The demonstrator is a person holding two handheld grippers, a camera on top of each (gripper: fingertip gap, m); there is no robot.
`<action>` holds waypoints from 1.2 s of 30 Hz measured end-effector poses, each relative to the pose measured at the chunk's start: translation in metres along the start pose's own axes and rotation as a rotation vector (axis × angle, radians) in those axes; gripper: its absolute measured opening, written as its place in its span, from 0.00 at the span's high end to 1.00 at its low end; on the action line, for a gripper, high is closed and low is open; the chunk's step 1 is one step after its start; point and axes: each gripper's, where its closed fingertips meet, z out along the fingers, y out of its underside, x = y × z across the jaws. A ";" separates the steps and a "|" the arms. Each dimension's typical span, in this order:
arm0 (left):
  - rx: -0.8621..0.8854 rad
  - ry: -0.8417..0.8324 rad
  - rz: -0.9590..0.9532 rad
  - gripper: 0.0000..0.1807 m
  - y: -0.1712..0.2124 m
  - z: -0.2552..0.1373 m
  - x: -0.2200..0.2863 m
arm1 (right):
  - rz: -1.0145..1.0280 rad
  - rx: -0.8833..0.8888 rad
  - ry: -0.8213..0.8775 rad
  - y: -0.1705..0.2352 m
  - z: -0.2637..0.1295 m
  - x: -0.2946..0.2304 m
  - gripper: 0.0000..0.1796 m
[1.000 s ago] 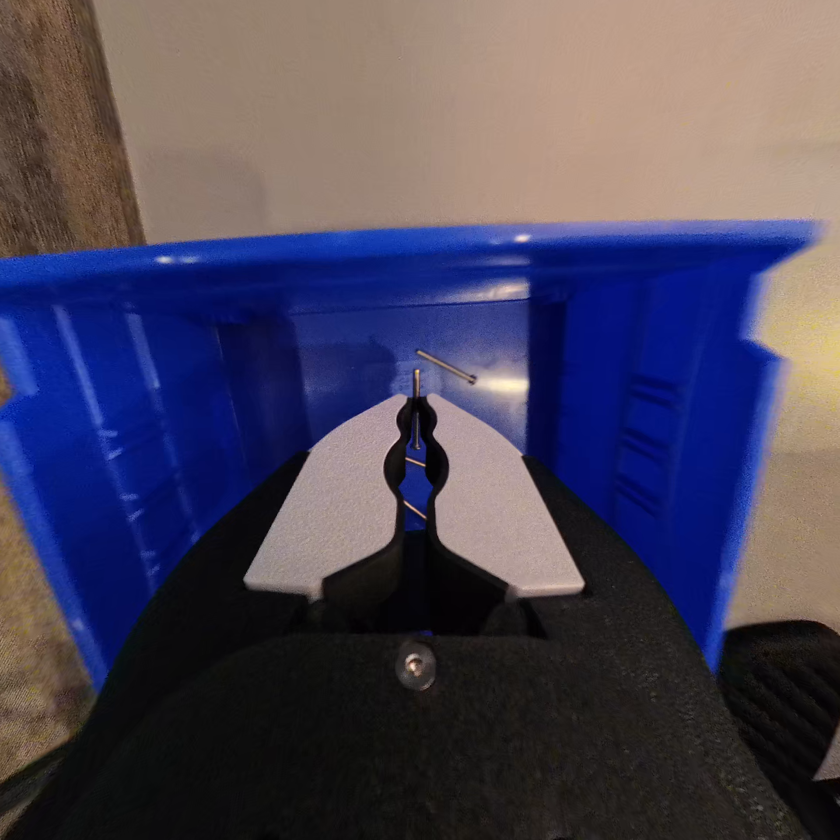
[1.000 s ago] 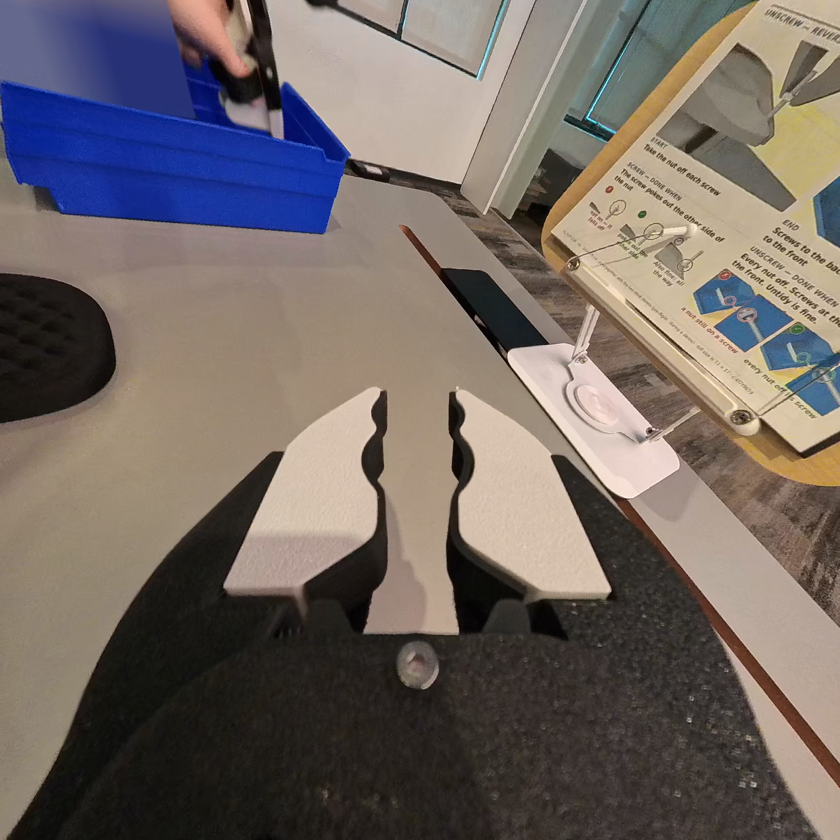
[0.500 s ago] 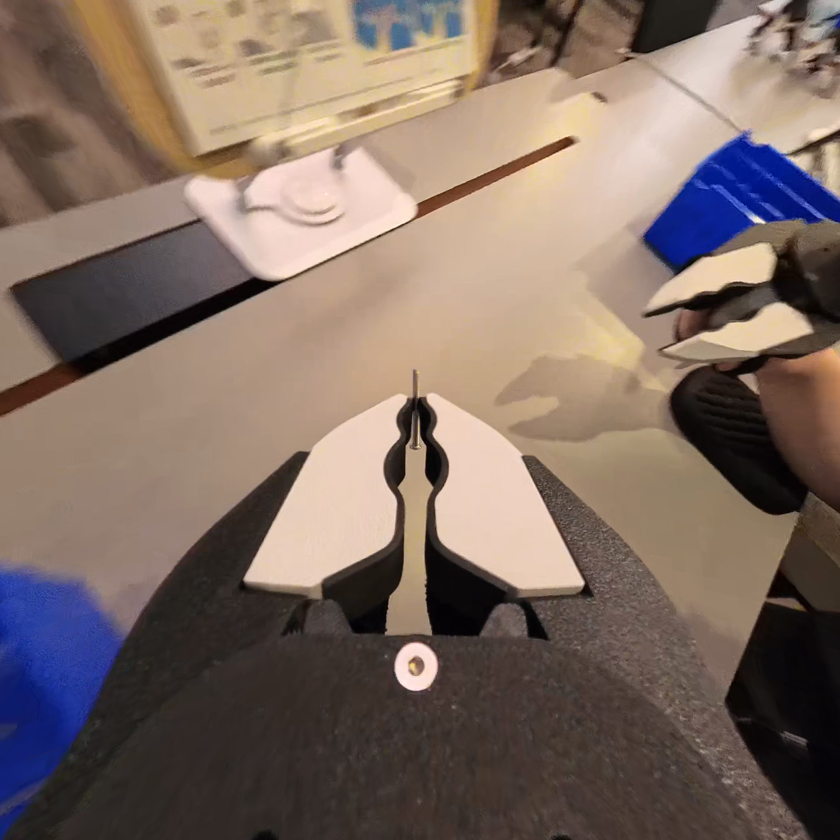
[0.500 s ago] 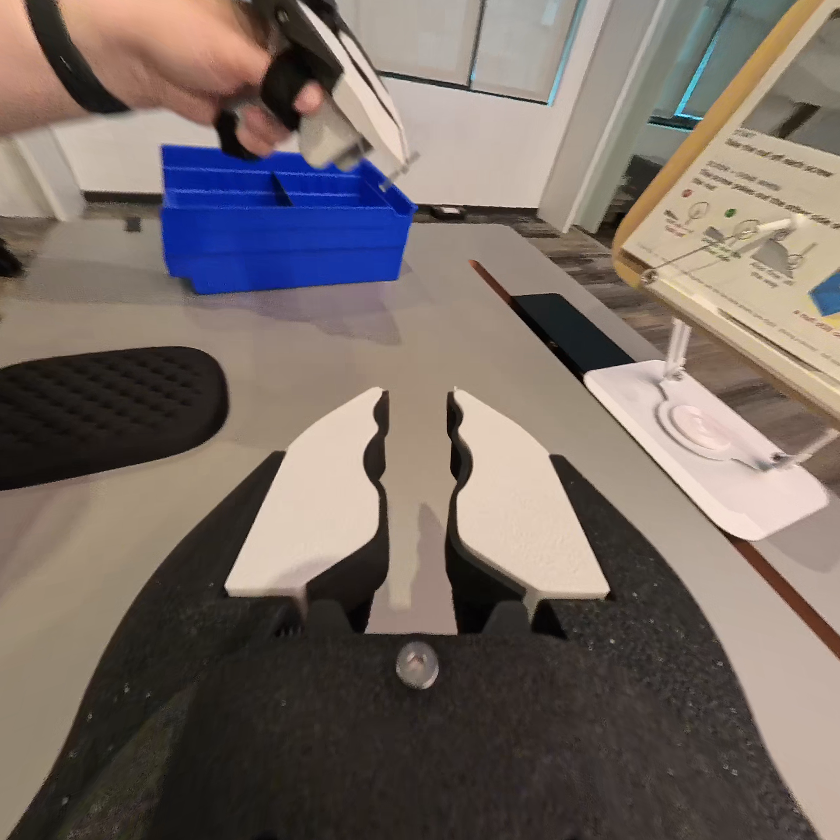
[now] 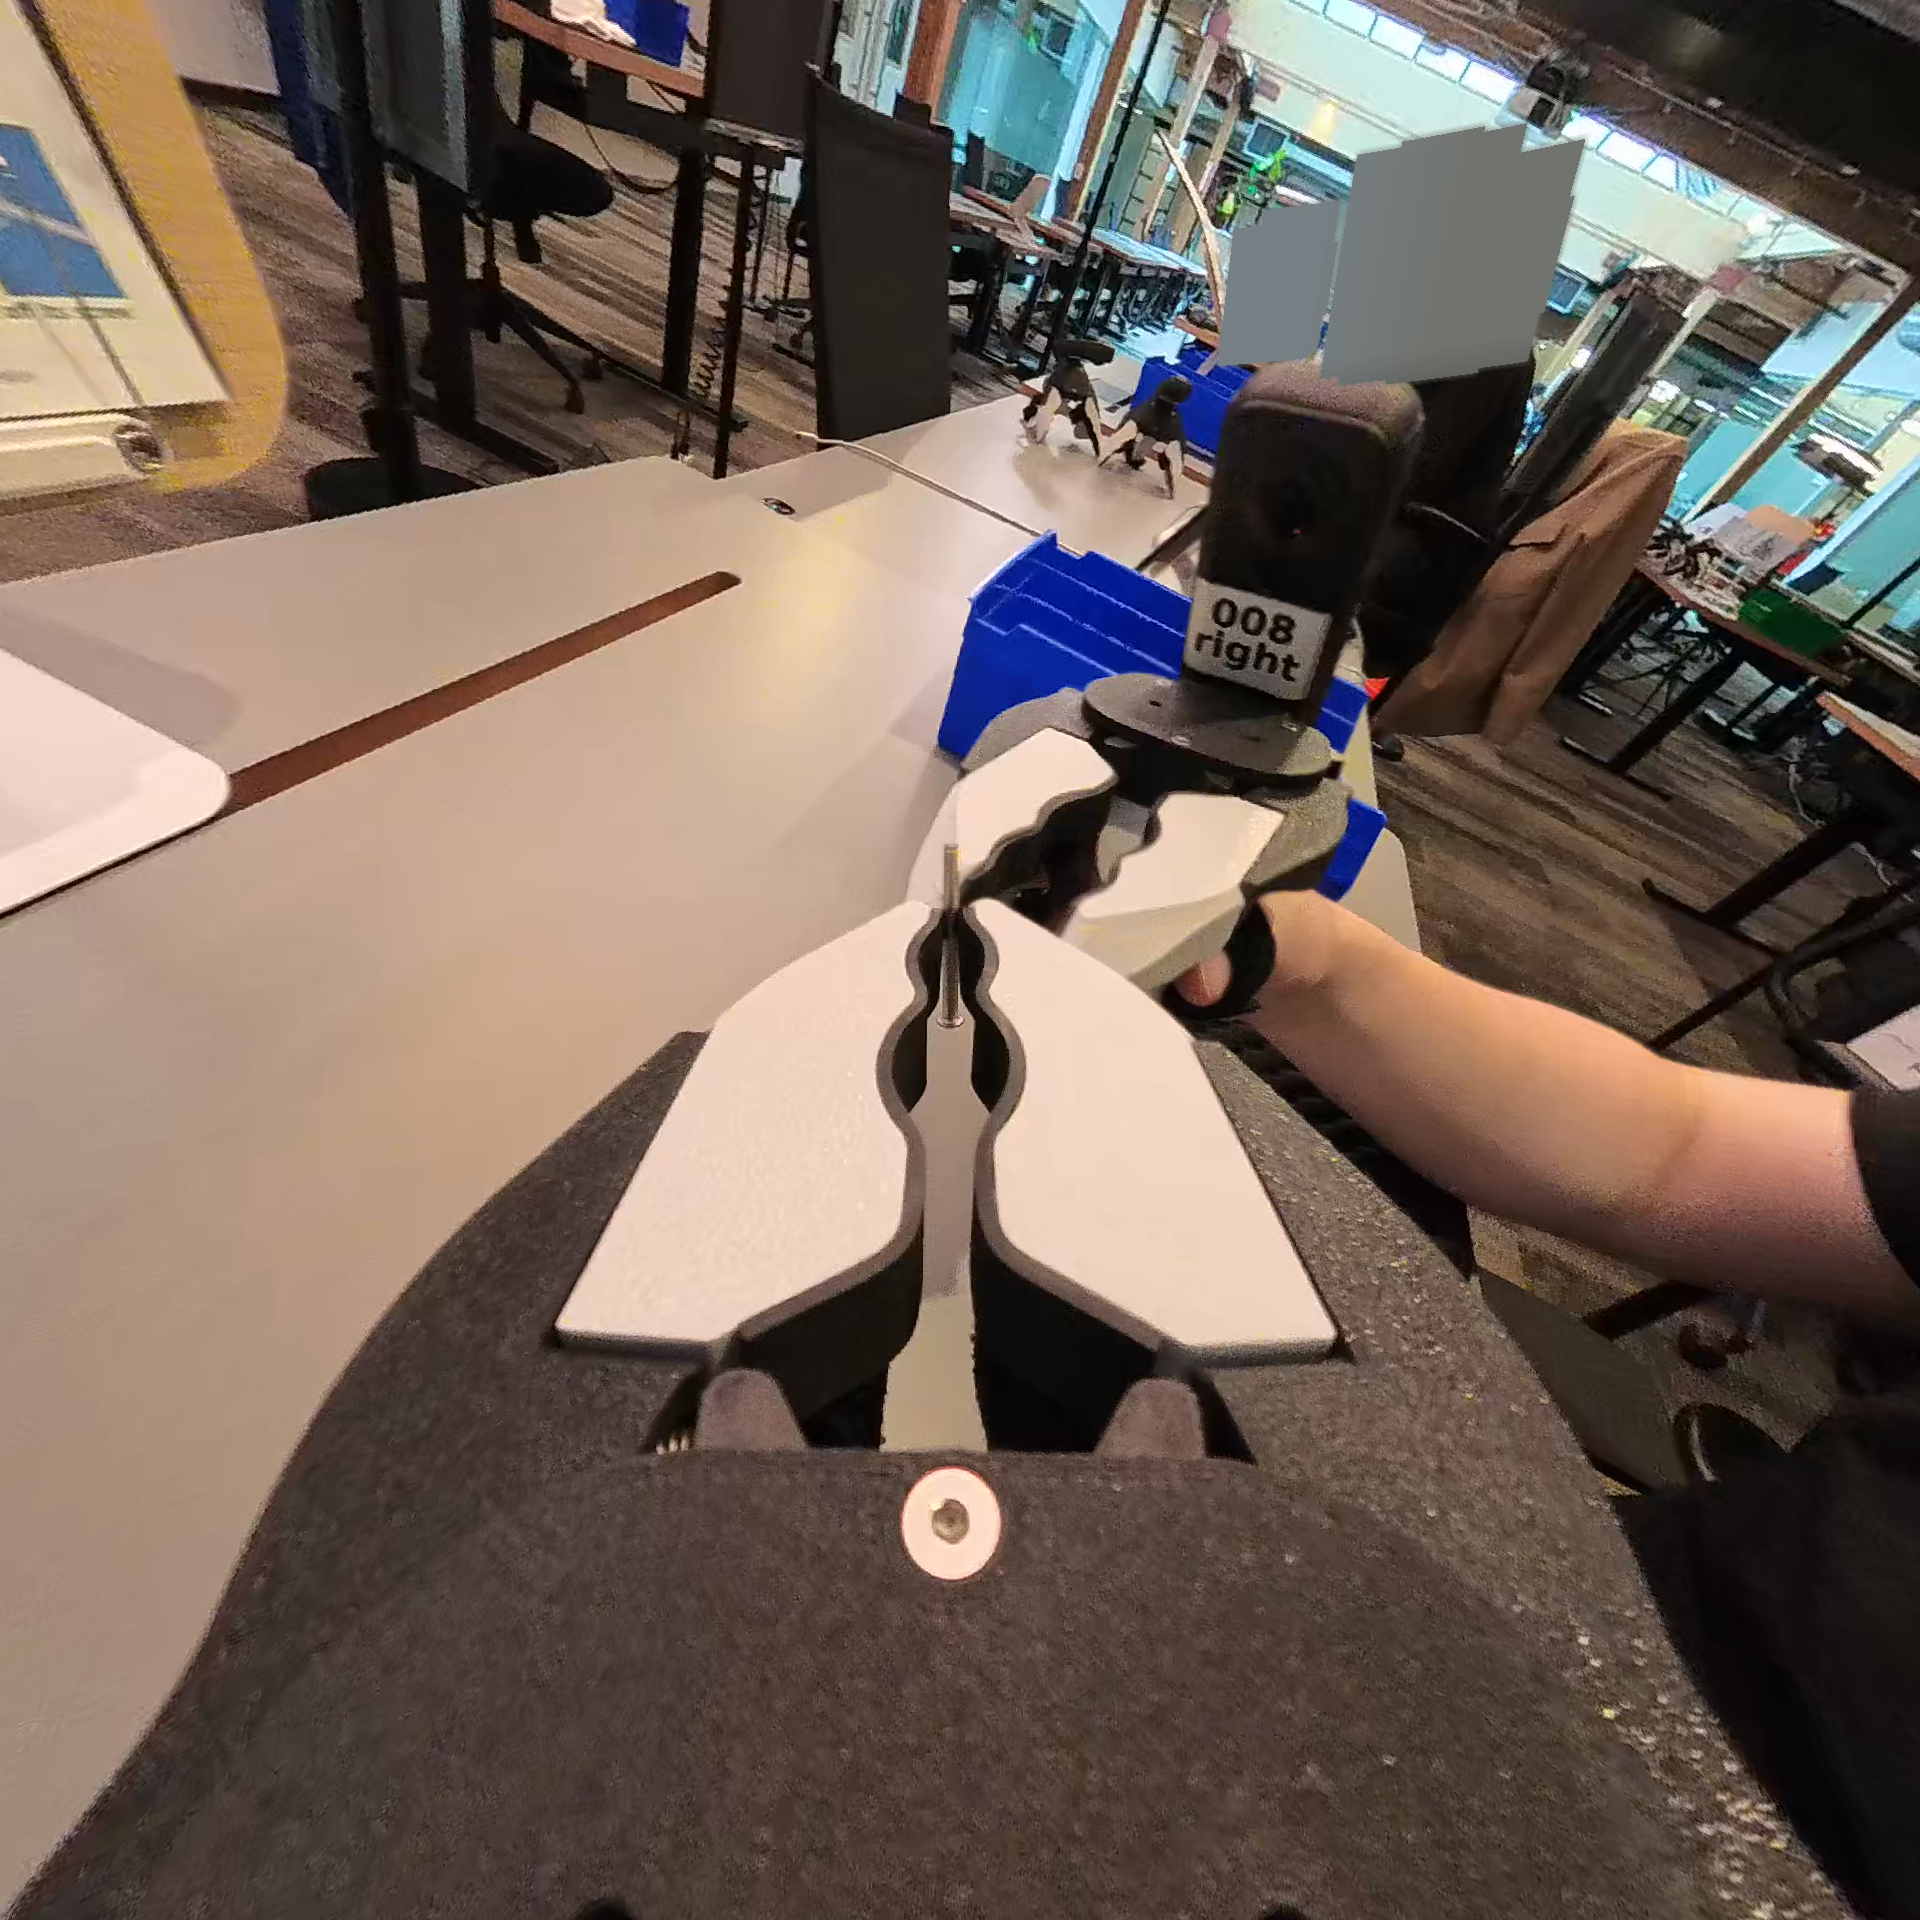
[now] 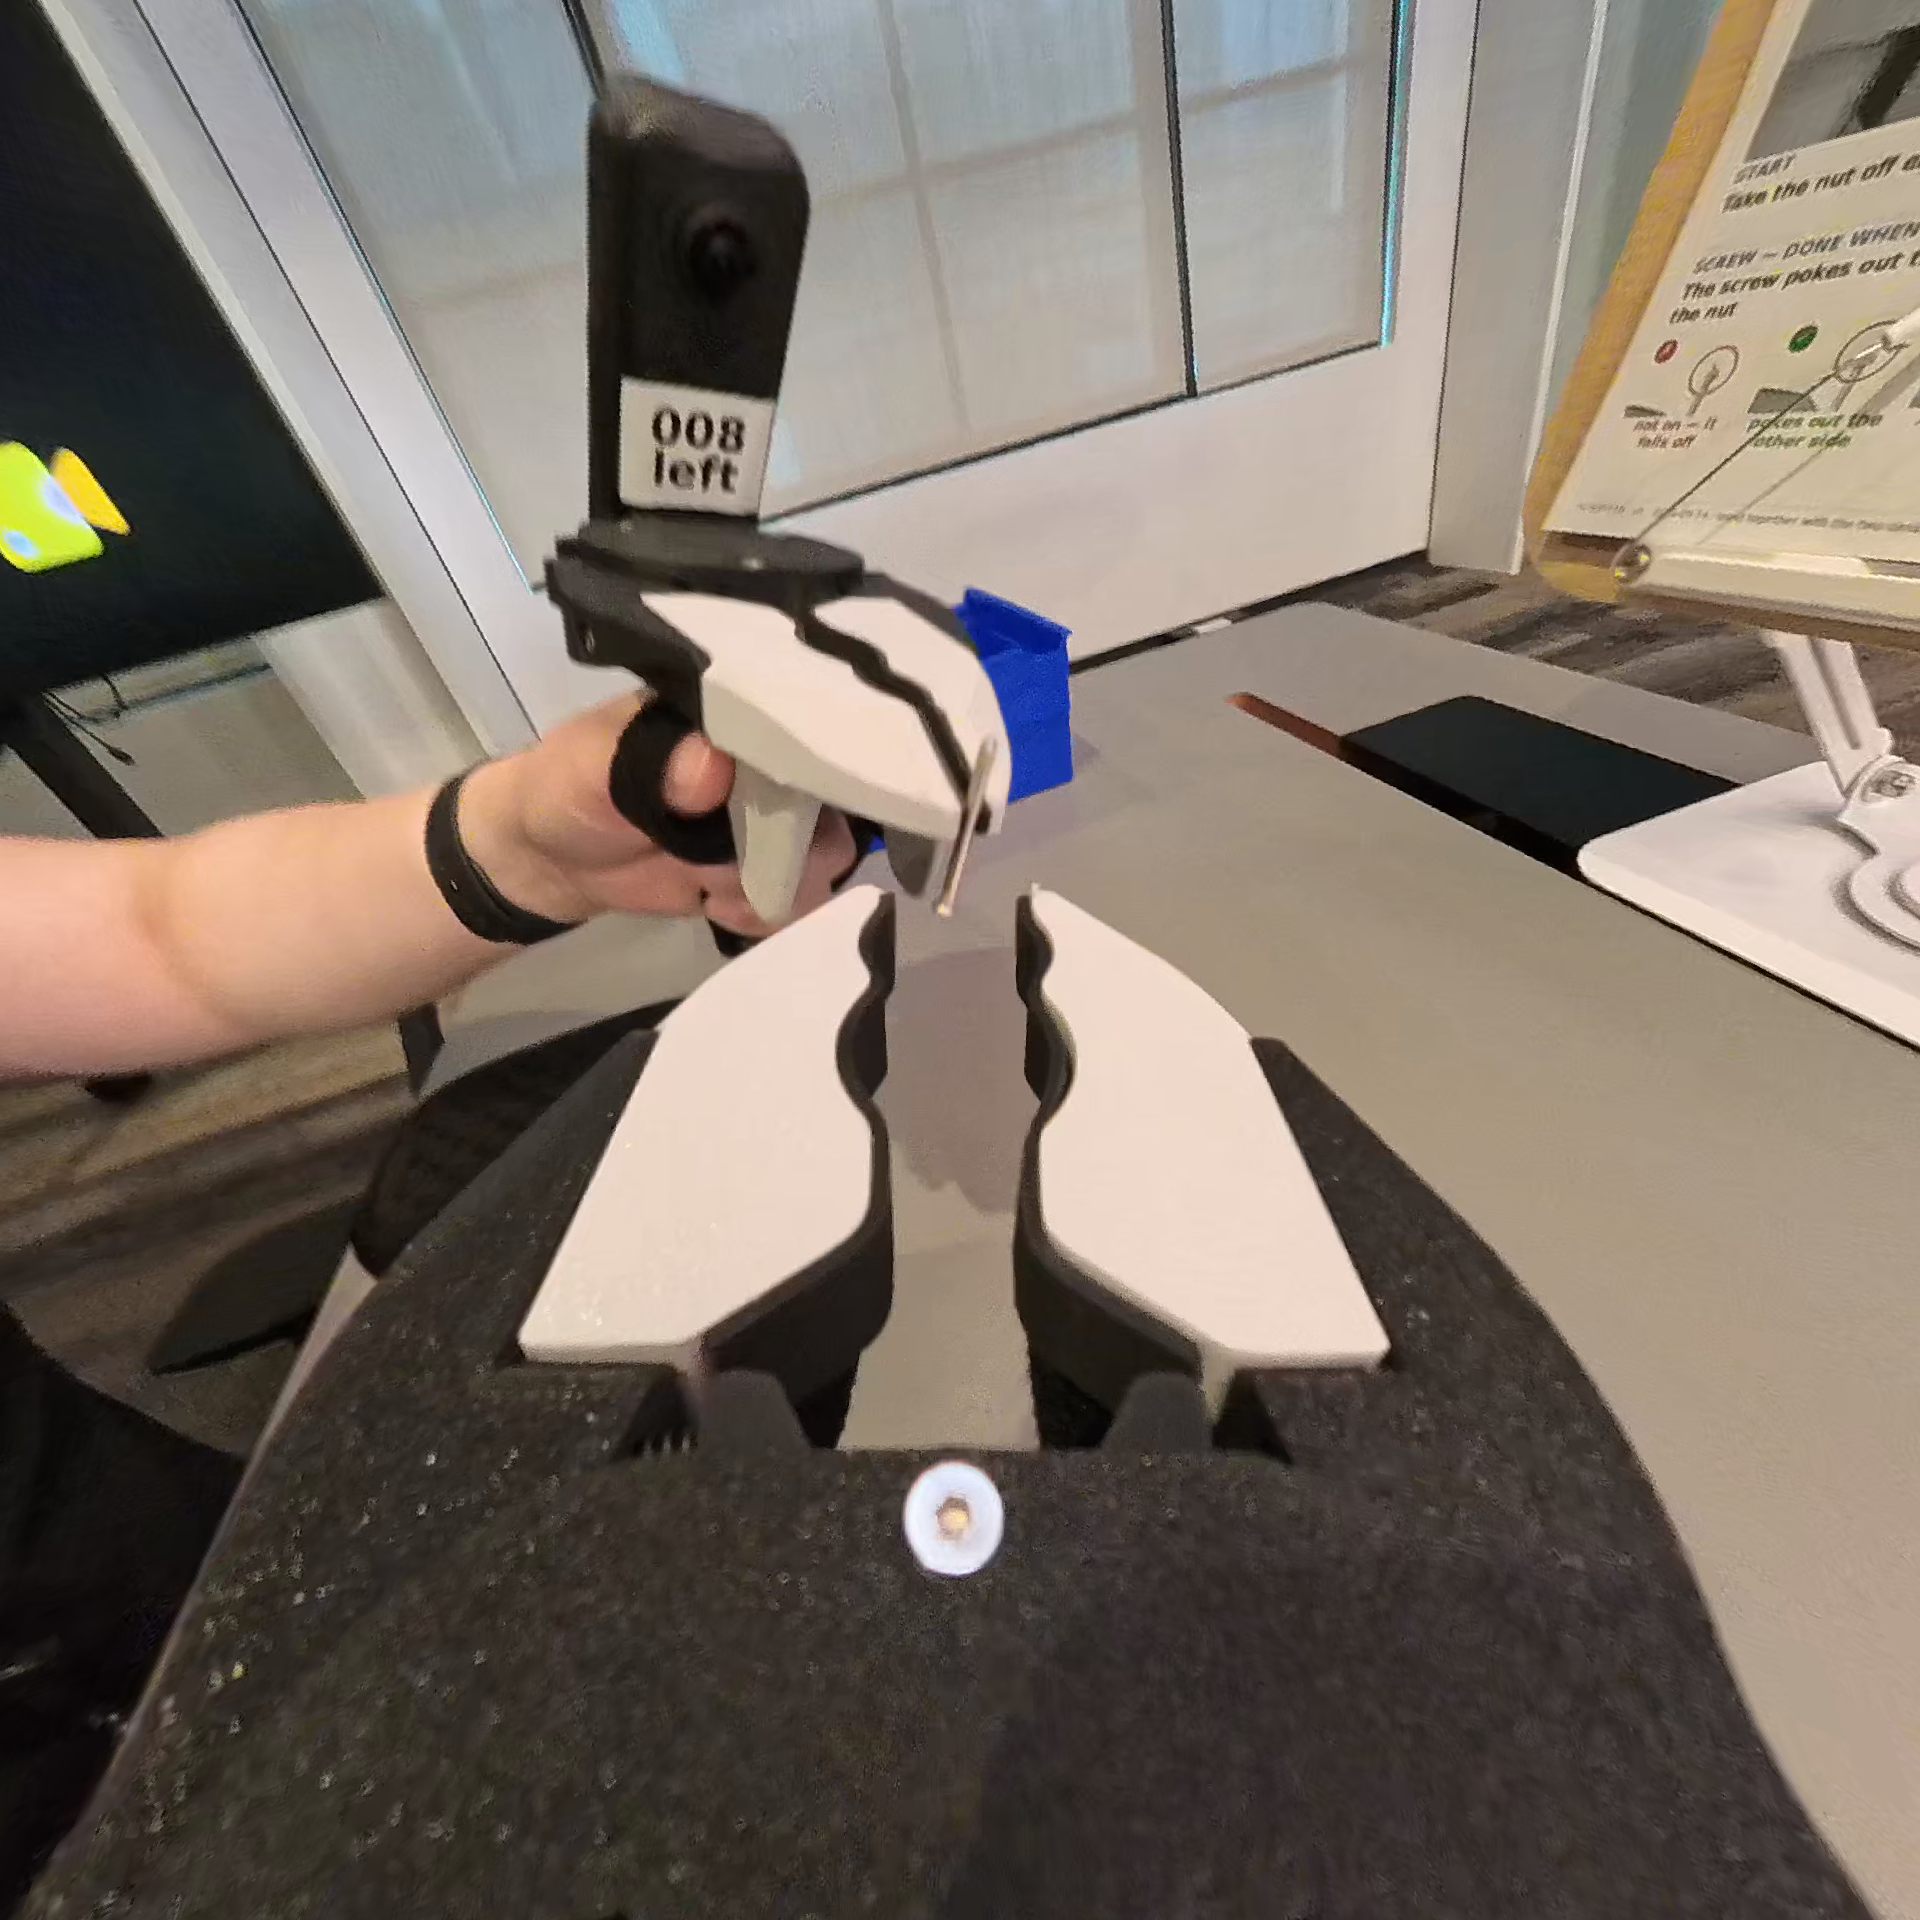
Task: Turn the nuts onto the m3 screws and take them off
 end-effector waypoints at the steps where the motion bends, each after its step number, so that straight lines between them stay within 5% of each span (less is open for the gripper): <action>1: 0.001 0.010 -0.001 0.99 0.000 0.003 0.003 | 0.011 0.014 -0.003 -0.002 -0.002 0.001 0.89; 36: -0.034 0.086 0.027 0.99 0.004 0.011 0.029 | 0.102 0.068 -0.194 -0.022 -0.020 -0.016 0.94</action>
